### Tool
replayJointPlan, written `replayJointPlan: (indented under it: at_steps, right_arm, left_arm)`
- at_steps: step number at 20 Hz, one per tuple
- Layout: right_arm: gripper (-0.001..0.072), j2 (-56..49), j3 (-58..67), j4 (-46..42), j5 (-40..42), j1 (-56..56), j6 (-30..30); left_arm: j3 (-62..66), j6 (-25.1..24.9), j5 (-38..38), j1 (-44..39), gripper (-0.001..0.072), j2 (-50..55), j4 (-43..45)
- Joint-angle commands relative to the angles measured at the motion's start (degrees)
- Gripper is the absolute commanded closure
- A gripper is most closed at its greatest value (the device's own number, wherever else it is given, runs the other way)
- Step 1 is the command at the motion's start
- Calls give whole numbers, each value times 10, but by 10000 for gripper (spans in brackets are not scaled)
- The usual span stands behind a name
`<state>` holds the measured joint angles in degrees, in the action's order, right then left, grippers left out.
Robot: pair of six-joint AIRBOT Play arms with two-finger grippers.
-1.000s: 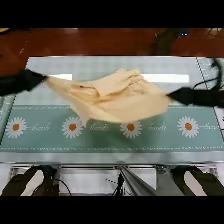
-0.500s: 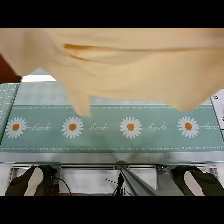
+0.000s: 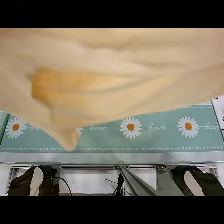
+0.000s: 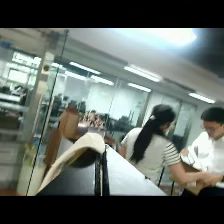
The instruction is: Fold the shirts.
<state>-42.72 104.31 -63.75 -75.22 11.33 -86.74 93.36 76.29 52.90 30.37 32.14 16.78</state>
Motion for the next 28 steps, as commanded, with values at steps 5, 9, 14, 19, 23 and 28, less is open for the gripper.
replayJointPlan:
  at_steps: [5,9,14,19,23,28]
  right_arm:
    - [695,-52,9,-138,-297,0,18]
    - [695,-161,4,-148,-291,0,32]
    - [695,-328,4,-147,-246,-34,49]
    - [694,-422,4,-146,-74,-54,47]
    - [693,-455,4,-149,26,-54,34]
    - [693,-509,4,-157,29,-54,9]
  left_arm:
    - [-40,109,274,0,685,-12,204]
    - [-190,99,273,0,685,-8,200]
    - [-403,25,117,-76,684,20,107]
    - [-457,-90,-144,-305,684,151,106]
    - [-440,-129,-299,-416,684,276,106]
    - [-426,-128,-300,-441,683,391,106]
